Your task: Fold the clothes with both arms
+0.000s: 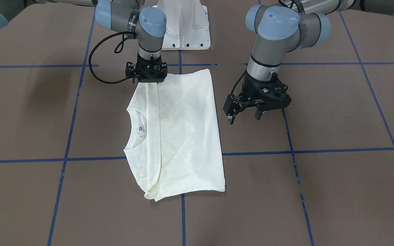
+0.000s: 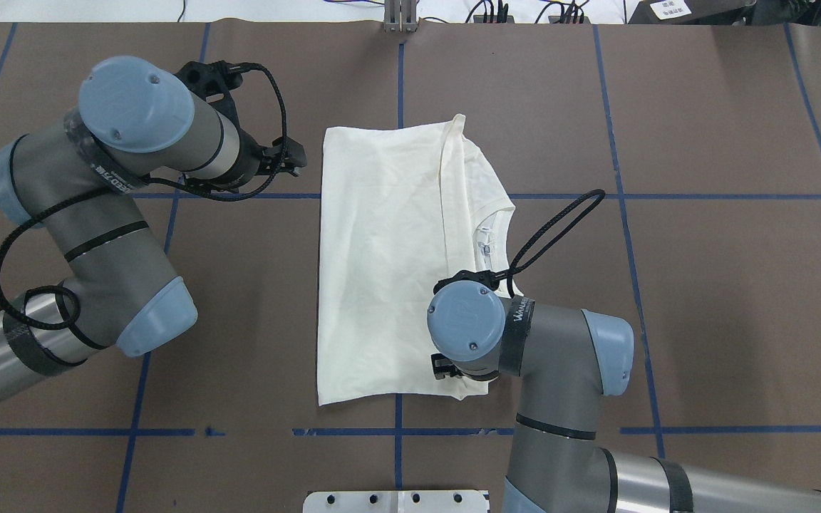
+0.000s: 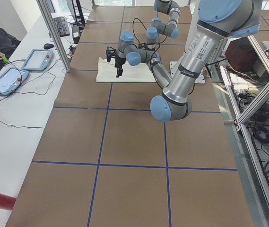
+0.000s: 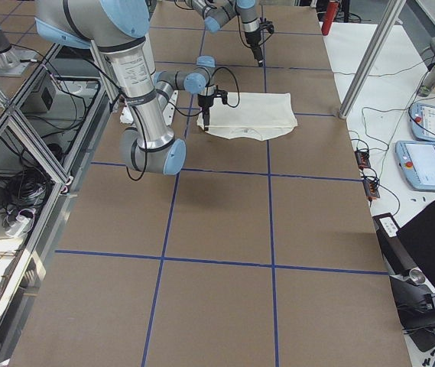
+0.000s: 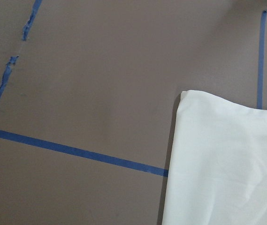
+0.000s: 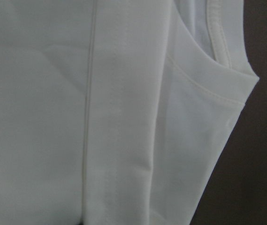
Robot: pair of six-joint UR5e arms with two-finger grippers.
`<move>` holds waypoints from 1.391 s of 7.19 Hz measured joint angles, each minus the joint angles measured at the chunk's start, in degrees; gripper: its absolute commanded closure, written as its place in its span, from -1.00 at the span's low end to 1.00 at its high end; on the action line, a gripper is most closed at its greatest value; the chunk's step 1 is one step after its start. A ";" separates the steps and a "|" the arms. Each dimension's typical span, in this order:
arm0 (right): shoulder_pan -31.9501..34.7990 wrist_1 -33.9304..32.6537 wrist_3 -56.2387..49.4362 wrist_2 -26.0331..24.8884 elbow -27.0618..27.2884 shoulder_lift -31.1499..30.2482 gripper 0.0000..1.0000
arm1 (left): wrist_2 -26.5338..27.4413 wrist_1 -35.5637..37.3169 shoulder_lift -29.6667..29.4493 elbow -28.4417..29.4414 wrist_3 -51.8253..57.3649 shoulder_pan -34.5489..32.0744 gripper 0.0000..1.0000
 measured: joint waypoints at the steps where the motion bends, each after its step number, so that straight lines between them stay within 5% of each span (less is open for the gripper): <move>1: 0.31 -0.46 -0.14 0.02 0.01 -0.06 -1.00 | 0.00 -0.10 0.00 0.08 -0.02 0.23 -1.00; 10: 3.73 -3.31 -3.18 -0.29 5.56 -7.12 -1.00 | 0.04 -2.23 0.02 0.36 -2.09 1.77 -1.00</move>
